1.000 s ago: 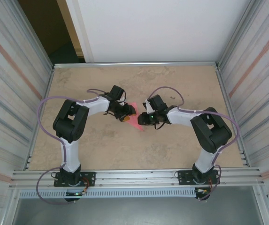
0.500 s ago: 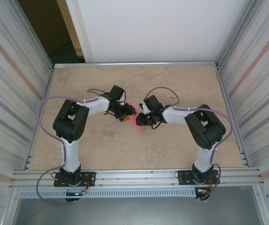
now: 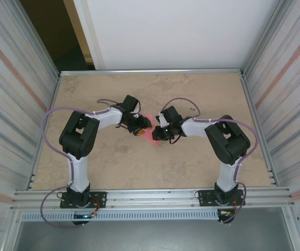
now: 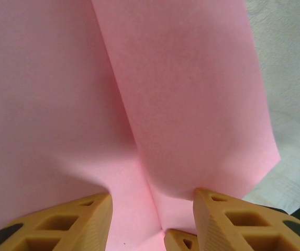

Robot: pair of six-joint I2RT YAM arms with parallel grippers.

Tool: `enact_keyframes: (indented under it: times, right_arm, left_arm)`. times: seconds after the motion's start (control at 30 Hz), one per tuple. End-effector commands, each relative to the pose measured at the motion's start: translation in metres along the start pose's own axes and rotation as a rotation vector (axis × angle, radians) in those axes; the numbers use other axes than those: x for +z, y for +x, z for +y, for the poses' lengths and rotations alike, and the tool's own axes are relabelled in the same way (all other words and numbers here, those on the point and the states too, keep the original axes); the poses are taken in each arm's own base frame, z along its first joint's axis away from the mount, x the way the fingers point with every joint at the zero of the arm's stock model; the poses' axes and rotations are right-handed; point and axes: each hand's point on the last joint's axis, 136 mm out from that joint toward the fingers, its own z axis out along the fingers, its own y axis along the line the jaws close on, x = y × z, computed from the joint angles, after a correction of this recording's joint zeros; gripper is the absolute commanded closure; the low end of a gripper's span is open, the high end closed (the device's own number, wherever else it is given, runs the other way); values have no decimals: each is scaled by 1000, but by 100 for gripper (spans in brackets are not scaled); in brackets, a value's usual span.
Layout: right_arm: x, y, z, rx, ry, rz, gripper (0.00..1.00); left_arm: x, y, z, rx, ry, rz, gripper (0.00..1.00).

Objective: Fold a paper plane with a square sheet of paper (pick it up from the middle)
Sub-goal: Fourth fold the wing at the center of the table.

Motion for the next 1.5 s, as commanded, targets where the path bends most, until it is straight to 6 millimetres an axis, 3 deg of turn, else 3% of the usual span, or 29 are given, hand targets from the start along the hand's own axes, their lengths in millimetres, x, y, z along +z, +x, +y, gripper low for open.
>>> enact_keyframes:
  times: [0.0, 0.2, 0.4, 0.57, 0.97, 1.47]
  right_arm:
    - [5, 9, -3, 15, -42, 37, 88]
    - [4, 11, -2, 51, -117, 52, 91]
    - [0, 10, 2, 104, -228, 71, 93]
    - [-3, 10, 5, 128, -285, 95, 93]
    - [-4, 9, 1, 207, -357, 134, 93]
    - [0, 10, -3, 232, -350, 153, 92]
  left_arm:
    - [13, 27, 53, -74, -192, 85, 53]
    - [-4, 15, 26, -28, -138, 44, 52]
    - [-46, -13, -16, 38, 5, -85, 51]
    - [-68, -24, -31, 82, 142, -177, 52]
    - [-40, -1, -56, 236, 343, -140, 82]
    - [-9, 8, -47, 227, 343, -73, 88]
